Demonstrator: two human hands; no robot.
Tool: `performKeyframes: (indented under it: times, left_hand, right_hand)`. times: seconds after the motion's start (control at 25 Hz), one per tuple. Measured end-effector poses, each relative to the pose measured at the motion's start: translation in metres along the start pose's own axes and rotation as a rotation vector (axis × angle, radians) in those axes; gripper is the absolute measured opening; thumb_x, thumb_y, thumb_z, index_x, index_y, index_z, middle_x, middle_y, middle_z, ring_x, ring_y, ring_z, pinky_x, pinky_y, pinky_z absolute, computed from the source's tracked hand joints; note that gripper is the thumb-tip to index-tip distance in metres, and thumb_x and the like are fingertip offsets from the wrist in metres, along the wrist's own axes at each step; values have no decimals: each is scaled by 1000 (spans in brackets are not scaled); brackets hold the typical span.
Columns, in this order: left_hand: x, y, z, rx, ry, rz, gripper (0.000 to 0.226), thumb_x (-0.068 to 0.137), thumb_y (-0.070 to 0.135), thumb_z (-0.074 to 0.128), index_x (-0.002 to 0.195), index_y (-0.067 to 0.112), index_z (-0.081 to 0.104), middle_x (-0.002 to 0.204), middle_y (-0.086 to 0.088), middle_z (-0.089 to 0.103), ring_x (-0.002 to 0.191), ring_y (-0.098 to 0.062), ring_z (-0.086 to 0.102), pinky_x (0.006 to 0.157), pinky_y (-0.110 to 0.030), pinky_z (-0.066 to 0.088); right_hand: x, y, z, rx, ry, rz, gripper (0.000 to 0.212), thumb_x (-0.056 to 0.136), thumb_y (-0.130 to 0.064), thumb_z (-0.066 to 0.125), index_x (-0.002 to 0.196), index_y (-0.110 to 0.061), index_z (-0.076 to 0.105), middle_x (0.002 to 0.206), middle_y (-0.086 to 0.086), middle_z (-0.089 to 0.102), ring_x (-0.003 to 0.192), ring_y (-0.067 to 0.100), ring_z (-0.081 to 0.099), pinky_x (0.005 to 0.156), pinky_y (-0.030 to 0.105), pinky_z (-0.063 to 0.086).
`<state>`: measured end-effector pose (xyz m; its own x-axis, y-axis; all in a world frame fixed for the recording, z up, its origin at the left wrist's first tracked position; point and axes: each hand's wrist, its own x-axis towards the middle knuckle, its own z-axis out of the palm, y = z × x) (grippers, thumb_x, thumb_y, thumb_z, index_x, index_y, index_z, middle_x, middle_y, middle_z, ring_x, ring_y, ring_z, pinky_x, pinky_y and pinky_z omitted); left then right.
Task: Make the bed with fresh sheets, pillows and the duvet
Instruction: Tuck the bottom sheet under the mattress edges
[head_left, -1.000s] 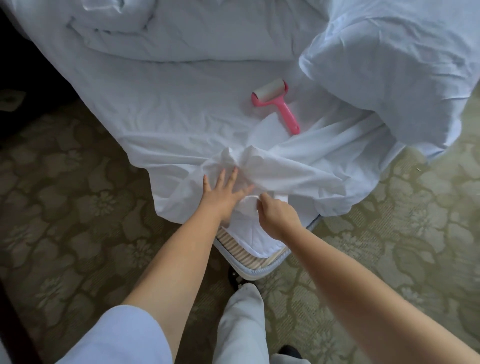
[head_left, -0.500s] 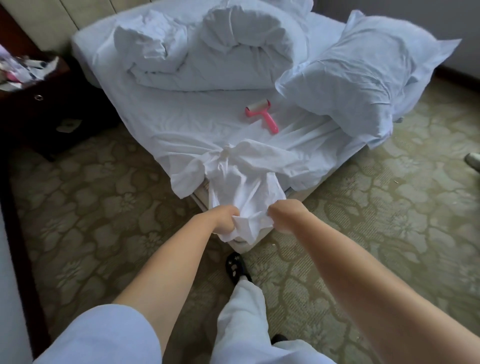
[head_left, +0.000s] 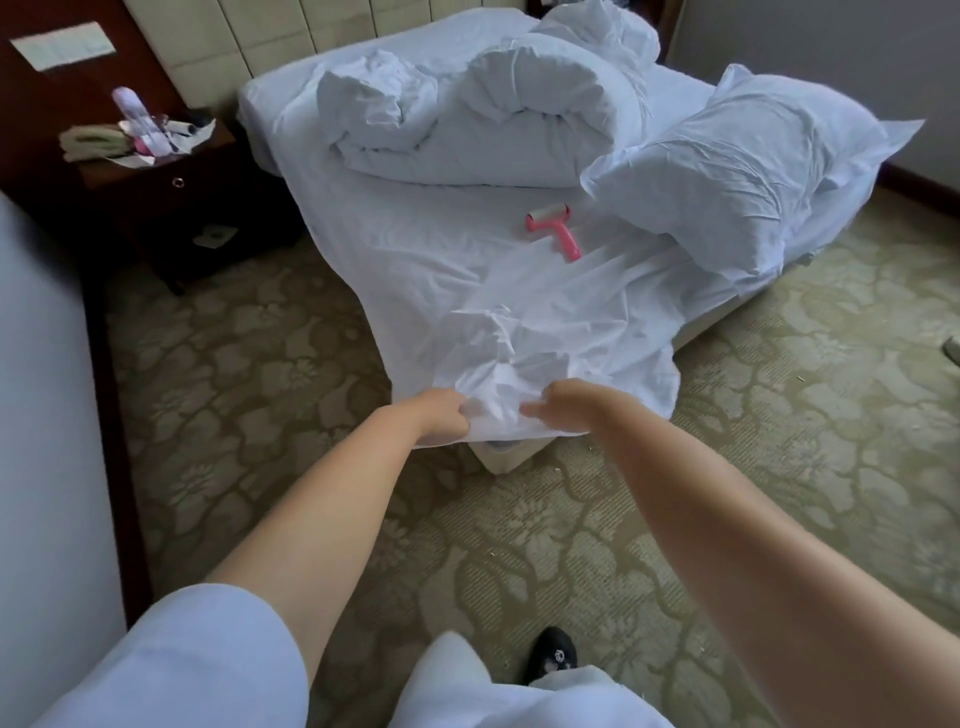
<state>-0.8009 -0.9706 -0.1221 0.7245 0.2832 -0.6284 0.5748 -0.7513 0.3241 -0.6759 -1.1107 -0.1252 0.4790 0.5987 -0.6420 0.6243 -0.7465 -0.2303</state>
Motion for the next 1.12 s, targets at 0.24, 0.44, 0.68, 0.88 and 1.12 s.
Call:
performKeyframes:
  times: [0.24,0.44,0.68,0.88,1.12]
  left_hand:
    - [-47,-11,8,9,-117,-4,25,97,30,42,100,9,55,99,-5,51,87,-20,49,76,-28,35]
    - [-88,-22,39,113,-305,-77,39,95,23,39,125,-1,47,117,-18,53,84,-22,49,79,-33,36]
    - [-105,-21,58,-89,-502,-139,24,89,29,46,103,14,58,99,-4,58,77,-17,55,70,-28,40]
    - [-115,-22,76,-4,-627,-84,70,87,58,56,139,14,44,136,-3,49,123,-24,50,100,-34,40]
    - [-105,-21,82,41,-732,-13,44,80,29,76,117,14,59,120,-5,59,116,-27,57,102,-42,45]
  right_hand:
    - [-50,-24,14,-231,-285,82,96,81,-78,40,146,-9,32,149,10,37,132,30,38,107,38,28]
    - [-84,-47,62,-251,-429,233,99,76,-84,37,143,-11,41,145,9,43,131,30,41,101,37,31]
    - [-110,-41,84,-288,-474,334,91,78,-77,48,139,-9,46,140,8,49,127,28,46,94,33,33]
    - [-105,-35,93,-270,-258,299,91,71,-61,73,140,-8,44,130,7,55,114,28,57,99,35,43]
    - [-95,-42,100,-235,-196,183,85,75,-43,77,145,-16,37,139,3,48,121,26,51,100,37,43]
